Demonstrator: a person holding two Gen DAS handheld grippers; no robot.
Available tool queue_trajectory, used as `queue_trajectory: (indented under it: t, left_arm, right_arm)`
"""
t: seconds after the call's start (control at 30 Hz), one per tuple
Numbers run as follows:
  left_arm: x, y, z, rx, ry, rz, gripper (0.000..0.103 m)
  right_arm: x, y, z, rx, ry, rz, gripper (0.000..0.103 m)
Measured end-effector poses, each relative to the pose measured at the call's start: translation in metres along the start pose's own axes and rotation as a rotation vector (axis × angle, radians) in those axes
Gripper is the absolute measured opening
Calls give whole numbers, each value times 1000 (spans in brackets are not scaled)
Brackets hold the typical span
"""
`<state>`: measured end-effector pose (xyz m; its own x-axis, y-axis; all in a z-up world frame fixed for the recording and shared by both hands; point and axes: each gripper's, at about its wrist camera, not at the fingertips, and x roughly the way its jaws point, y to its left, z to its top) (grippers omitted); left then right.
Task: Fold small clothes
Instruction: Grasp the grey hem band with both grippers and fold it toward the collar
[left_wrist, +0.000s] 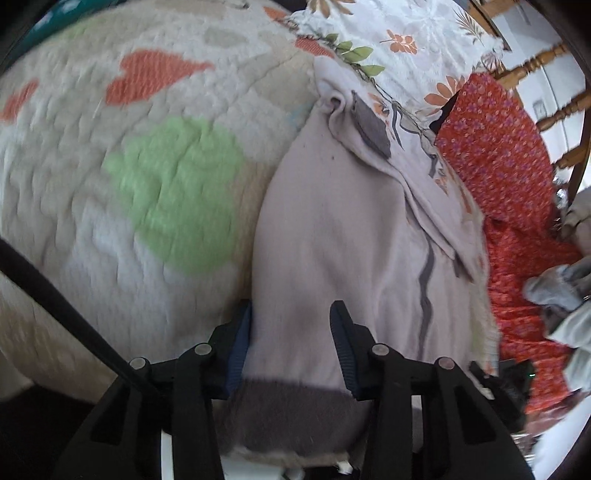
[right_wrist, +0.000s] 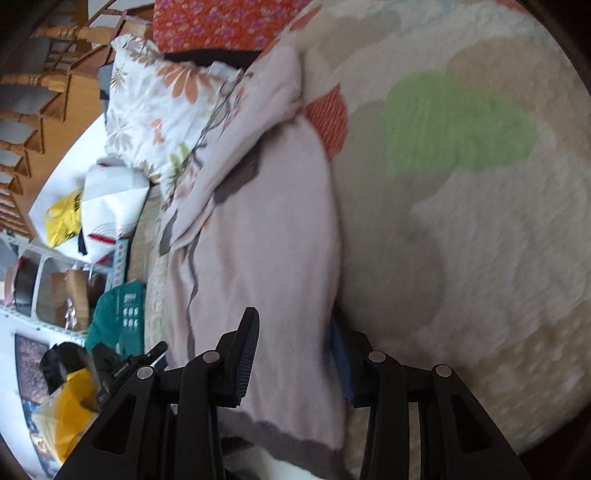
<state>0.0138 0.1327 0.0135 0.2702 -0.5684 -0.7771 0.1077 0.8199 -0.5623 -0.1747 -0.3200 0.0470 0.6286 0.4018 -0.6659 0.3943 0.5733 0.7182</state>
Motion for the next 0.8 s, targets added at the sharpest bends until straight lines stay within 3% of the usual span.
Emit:
queue_trajectory:
  t: [0.17, 0.3, 0.57, 0.63, 0.67, 0.73, 0.77, 0.8]
  left_arm:
    - [-1, 8, -21, -41, 42, -35, 41]
    - [0, 0, -36, 9, 49, 2, 41]
    - [7, -10, -52, 74, 64, 60, 41]
    - [8, -14, -53, 95, 58, 90, 34]
    - [9, -15, -53, 100, 60, 102, 25]
    - [9, -11, -49, 77, 69, 90, 16]
    - [8, -8, -47, 58, 73, 76, 9]
    - [6, -5, -44, 36, 77, 61, 8]
  right_arm:
    - [10, 2, -21, 29, 51, 78, 42]
    - [13, -1, -36, 56, 76, 120, 42]
    - [11, 15, -75, -51, 69, 36, 42]
    - [14, 23, -84, -100, 67, -11, 42]
    - [16, 26, -88, -120, 67, -33, 42]
    - [20, 30, -97, -153, 69, -71, 33]
    - [22, 33, -100, -177, 68, -111, 12]
    - [24, 35, -99, -191, 71, -137, 6]
